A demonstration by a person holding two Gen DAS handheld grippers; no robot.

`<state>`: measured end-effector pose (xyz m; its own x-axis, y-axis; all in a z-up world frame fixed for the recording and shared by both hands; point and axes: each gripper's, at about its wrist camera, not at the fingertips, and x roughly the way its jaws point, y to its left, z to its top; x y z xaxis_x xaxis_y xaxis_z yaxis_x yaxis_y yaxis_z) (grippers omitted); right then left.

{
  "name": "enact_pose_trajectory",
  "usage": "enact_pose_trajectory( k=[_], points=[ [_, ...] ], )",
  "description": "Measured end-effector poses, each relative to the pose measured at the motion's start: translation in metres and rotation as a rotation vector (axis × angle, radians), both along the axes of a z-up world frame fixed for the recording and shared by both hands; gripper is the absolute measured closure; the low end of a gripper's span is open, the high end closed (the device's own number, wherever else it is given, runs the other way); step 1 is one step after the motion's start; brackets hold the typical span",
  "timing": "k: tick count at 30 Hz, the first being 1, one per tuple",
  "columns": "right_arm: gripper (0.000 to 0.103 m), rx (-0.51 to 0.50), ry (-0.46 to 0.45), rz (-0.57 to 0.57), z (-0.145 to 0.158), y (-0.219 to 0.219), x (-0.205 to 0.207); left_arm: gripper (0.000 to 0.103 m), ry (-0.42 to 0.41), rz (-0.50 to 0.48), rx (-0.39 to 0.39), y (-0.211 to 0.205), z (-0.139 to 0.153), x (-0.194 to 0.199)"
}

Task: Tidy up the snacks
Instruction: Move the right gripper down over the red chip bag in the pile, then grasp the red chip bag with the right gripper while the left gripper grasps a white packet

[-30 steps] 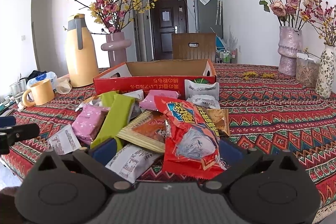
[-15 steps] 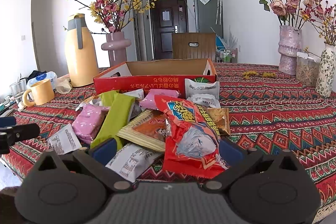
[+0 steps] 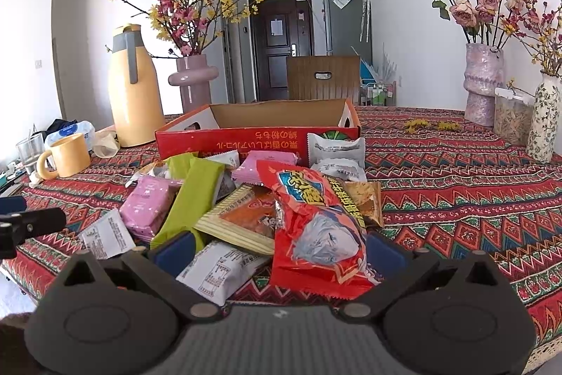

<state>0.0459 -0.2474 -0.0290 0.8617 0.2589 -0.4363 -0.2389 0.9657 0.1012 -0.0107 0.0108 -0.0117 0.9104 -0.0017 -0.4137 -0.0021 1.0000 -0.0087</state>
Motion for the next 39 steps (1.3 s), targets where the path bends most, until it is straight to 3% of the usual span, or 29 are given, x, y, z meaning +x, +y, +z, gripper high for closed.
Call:
enact_pose_trajectory(
  k=[20,32,34,39],
  points=[
    [0.000,0.024,-0.027,-0.035,0.008,-0.022,0.008,0.000,0.037,0.002,-0.005,0.000,-0.004,0.013],
    [0.000,0.094,0.137,-0.016,-0.013,-0.041,0.077,0.000,0.082,0.023,-0.012,0.003,-0.012,0.028],
    [0.002,0.113,0.152,-0.013,-0.018,-0.041,0.084,0.000,0.086,0.025,-0.012,0.003,-0.013,0.029],
    [0.022,0.154,0.193,0.025,-0.030,-0.038,0.090,0.000,0.093,0.026,-0.019,0.005,-0.015,0.032]
  ],
)
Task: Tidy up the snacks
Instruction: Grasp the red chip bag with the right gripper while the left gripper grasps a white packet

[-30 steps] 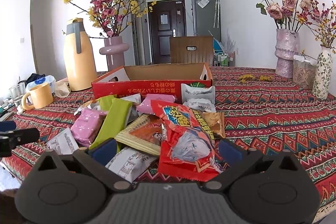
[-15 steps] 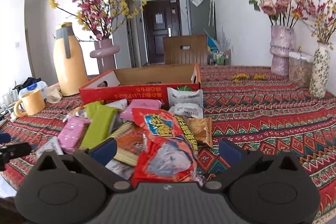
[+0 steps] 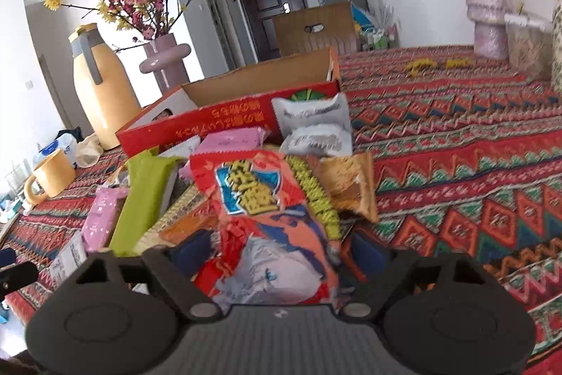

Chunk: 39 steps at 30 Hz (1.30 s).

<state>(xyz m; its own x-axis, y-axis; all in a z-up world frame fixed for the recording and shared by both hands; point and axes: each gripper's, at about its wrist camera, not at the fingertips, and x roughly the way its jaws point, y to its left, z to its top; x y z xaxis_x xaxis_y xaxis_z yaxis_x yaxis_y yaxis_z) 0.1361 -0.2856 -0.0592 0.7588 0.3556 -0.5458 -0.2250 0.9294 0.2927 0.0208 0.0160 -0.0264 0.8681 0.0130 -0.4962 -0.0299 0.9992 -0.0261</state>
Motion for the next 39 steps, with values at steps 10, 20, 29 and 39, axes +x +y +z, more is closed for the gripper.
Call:
enact_pose_trajectory(
  k=[10,20,29,39],
  points=[
    [0.044,-0.015,-0.086,-0.005,0.003,0.005,-0.024,0.000,0.009,0.010,-0.007,0.003,-0.002,-0.001],
    [0.045,-0.095,-0.224,-0.055,0.013,0.012,-0.069,0.000,0.074,-0.032,0.039,-0.003,-0.012,0.010],
    [0.045,-0.089,-0.216,-0.075,0.013,0.010,-0.070,0.000,0.188,-0.137,0.105,-0.017,-0.024,0.043],
    [0.045,-0.071,-0.194,-0.091,0.008,0.006,-0.066,0.000,0.199,-0.119,0.035,-0.003,-0.035,0.067]
  ],
)
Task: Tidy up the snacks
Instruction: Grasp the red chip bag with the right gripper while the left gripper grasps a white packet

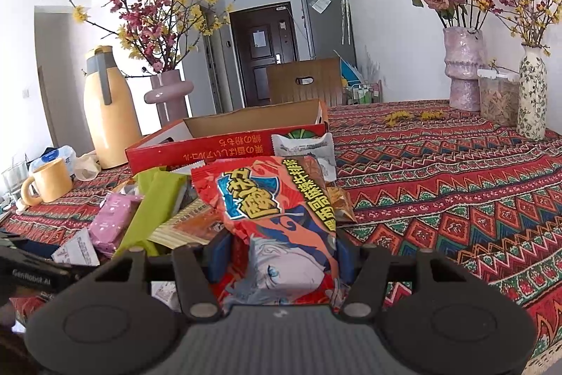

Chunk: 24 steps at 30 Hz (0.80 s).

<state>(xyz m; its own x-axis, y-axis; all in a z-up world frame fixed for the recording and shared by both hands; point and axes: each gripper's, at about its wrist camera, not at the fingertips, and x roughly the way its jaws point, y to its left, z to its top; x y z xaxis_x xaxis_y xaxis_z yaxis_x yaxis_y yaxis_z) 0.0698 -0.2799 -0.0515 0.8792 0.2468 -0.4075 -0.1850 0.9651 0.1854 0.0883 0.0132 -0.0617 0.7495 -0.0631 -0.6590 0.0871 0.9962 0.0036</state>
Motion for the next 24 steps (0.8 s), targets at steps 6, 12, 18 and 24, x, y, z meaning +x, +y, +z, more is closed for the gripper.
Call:
enact_pose_trajectory(
  k=[6,12,18,24],
  points=[
    [0.045,0.010,0.013,0.013,-0.004,0.003,0.001,0.000,-0.020,-0.012,0.002,0.001,-0.001,-0.001],
    [0.045,0.011,0.020,0.019,-0.006,0.005,0.002,0.006,-0.038,0.001,-0.003,0.001,-0.001,-0.007],
    [0.045,0.015,0.019,0.015,-0.005,0.004,0.002,0.019,-0.053,0.011,-0.022,0.006,0.002,-0.015],
    [0.045,0.017,0.017,0.019,-0.004,0.004,0.001,0.030,-0.064,0.013,-0.038,0.009,0.004,-0.022]
  ],
)
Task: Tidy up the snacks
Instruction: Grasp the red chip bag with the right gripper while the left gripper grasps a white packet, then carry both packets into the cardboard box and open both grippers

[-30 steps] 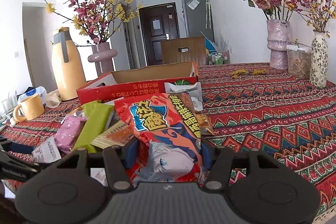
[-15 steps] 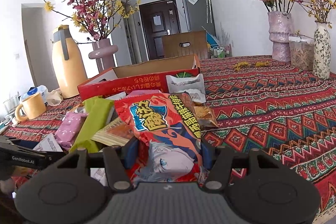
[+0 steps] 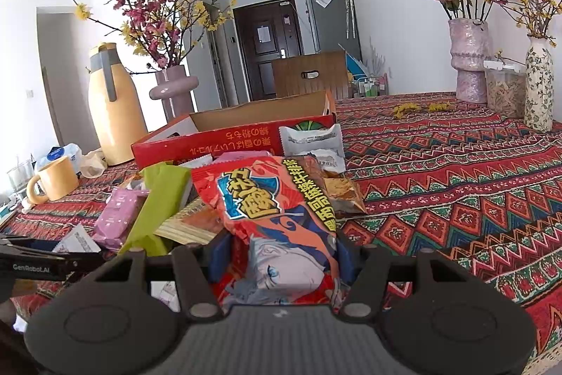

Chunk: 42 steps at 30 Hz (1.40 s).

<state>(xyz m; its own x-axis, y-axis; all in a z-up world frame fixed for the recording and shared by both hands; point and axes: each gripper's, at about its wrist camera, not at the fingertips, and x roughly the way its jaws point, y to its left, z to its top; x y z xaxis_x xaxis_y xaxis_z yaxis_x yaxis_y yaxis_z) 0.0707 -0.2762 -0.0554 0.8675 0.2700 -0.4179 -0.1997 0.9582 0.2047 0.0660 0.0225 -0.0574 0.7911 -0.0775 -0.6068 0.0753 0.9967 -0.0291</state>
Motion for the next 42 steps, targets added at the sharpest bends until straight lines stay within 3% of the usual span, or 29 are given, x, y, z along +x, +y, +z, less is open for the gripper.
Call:
enact_pose_trajectory(
  k=[4,12,29,42],
  points=[
    [0.045,0.000,0.000,0.000,0.000,0.000,0.000,0.038,-0.006,-0.002,-0.004,0.001,0.001,-0.004],
    [0.045,-0.001,0.000,0.000,0.000,0.000,0.000,0.042,-0.017,0.001,-0.012,0.003,0.004,-0.008],
    [0.045,-0.009,-0.029,-0.012,0.009,0.001,0.000,0.041,-0.095,0.034,-0.017,0.004,0.029,-0.014],
    [0.044,-0.022,-0.071,-0.029,0.022,0.008,0.022,0.041,-0.177,0.073,-0.036,-0.007,0.061,0.016]
  ],
)
